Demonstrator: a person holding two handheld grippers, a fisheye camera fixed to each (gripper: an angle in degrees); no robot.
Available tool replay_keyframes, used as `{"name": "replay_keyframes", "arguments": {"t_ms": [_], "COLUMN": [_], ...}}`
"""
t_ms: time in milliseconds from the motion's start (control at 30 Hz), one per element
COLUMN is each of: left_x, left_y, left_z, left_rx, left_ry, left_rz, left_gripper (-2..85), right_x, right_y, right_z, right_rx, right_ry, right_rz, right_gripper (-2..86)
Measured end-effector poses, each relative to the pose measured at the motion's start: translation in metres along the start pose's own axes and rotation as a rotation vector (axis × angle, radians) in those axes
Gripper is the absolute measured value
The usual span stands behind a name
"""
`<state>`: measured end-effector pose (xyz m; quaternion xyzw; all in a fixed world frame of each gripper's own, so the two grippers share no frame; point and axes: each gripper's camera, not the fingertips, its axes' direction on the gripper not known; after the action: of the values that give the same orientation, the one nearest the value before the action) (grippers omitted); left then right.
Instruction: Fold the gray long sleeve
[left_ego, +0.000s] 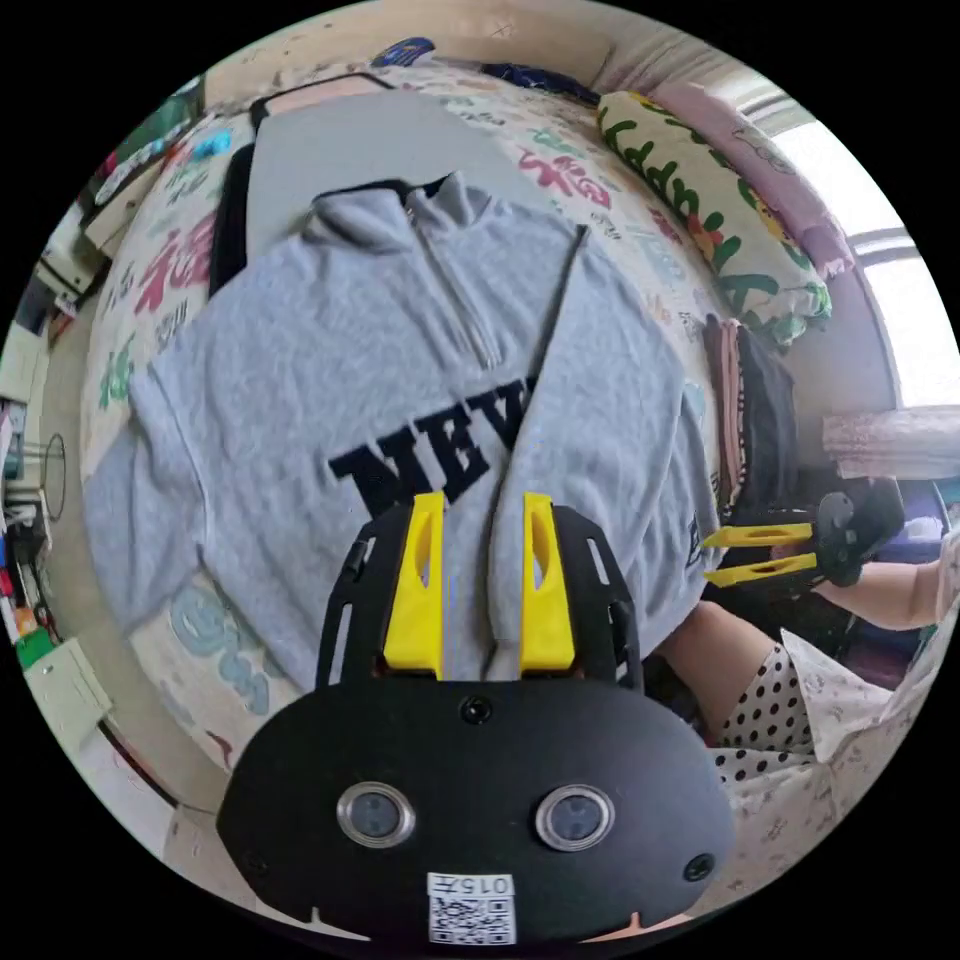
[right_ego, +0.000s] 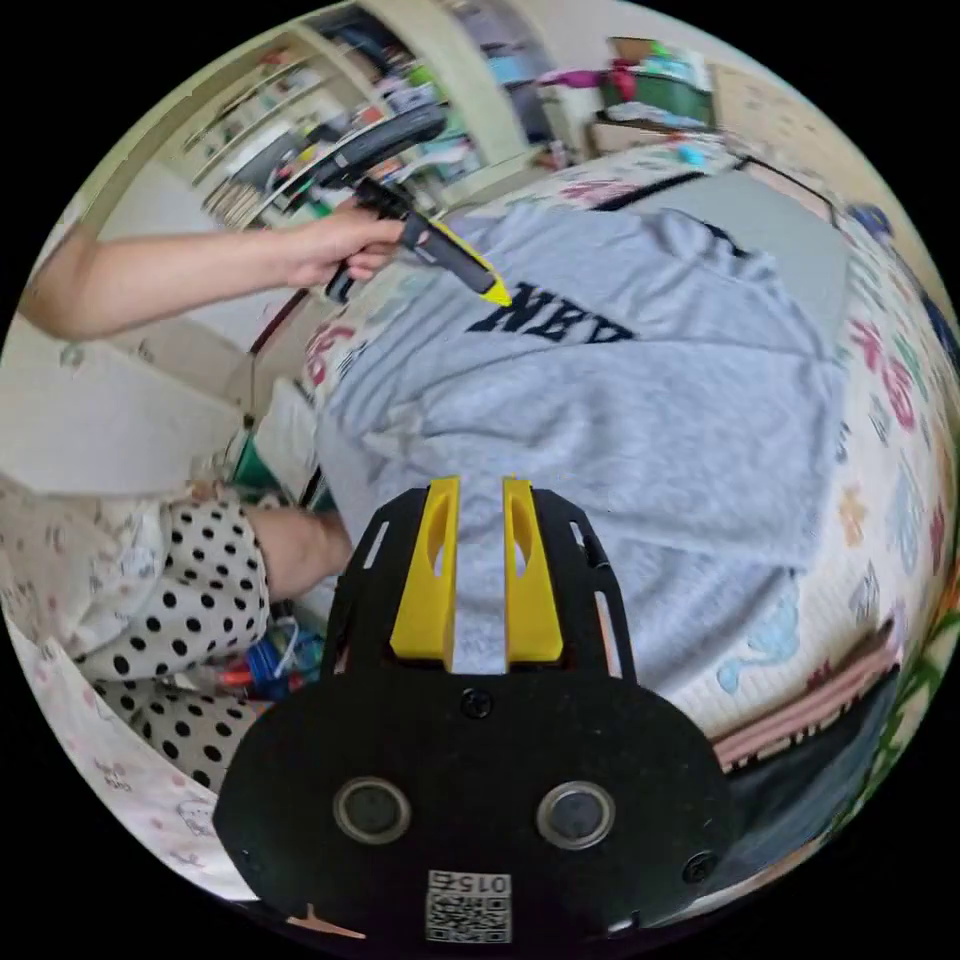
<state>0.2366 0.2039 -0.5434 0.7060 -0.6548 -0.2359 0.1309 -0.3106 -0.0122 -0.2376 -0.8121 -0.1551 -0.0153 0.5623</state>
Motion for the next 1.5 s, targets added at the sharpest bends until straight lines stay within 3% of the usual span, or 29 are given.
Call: {"name": "replay_keyframes", "arguments": {"t_ms": [167, 333, 433, 567, 867, 1000, 1067, 1133, 1367, 1500], "left_x": [-0.072, -0.095, -0.094, -0.107, -0.124, -0.127, -0.149, -0.185, -0.403, -0.484], "left_y": [0.129, 0.16, 0.17, 0.202, 0.256, 0.287, 0.319, 0.35, 0.541, 0.603], "left_z": [0.08, 0.157, 0.205, 0.229, 0.304, 0.328, 0.322, 0.306, 0.254, 0.274], "left_rx": [-0.051, -0.038, -0.107, -0.055, -0.137, -0.129, 0.017, 0.137, 0.684, 0.721], "left_ry": [0.23, 0.376, 0.395, 0.306, 0.174, 0.195, 0.41, 0.47, 0.486, 0.426], "left_rz": [-0.213, -0.224, -0.155, -0.175, -0.08, -0.062, -0.088, -0.197, -0.815, -1.069], "left_gripper": [11.2, 9.8, 6.3, 1.3, 1.6, 3.2, 3.4, 3.9, 9.5, 13.1], "right_x": [-0.083, -0.093, -0.088, -0.078, -0.063, -0.062, -0.056, -0.046, -0.025, -0.022], "right_y": [-0.027, -0.026, -0.027, -0.034, -0.061, -0.076, -0.087, -0.097, -0.158, -0.189], "right_z": [0.131, 0.216, 0.253, 0.276, 0.367, 0.383, 0.386, 0.383, 0.373, 0.399], "right_rx": [-0.199, -0.336, -0.4, -0.408, -0.539, -0.581, -0.624, -0.62, -0.55, -0.602], "right_ry": [0.321, 0.391, 0.379, 0.291, 0.263, 0.28, 0.303, 0.284, 0.208, 0.128], "right_rz": [-0.496, -0.681, -0.712, -0.63, -0.581, -0.511, -0.442, -0.353, -0.064, 0.06], "right_gripper": [9.0, 7.7, 4.4, 1.7, 2.5, 4.8, 6.3, 6.5, 5.4, 0.9]}}
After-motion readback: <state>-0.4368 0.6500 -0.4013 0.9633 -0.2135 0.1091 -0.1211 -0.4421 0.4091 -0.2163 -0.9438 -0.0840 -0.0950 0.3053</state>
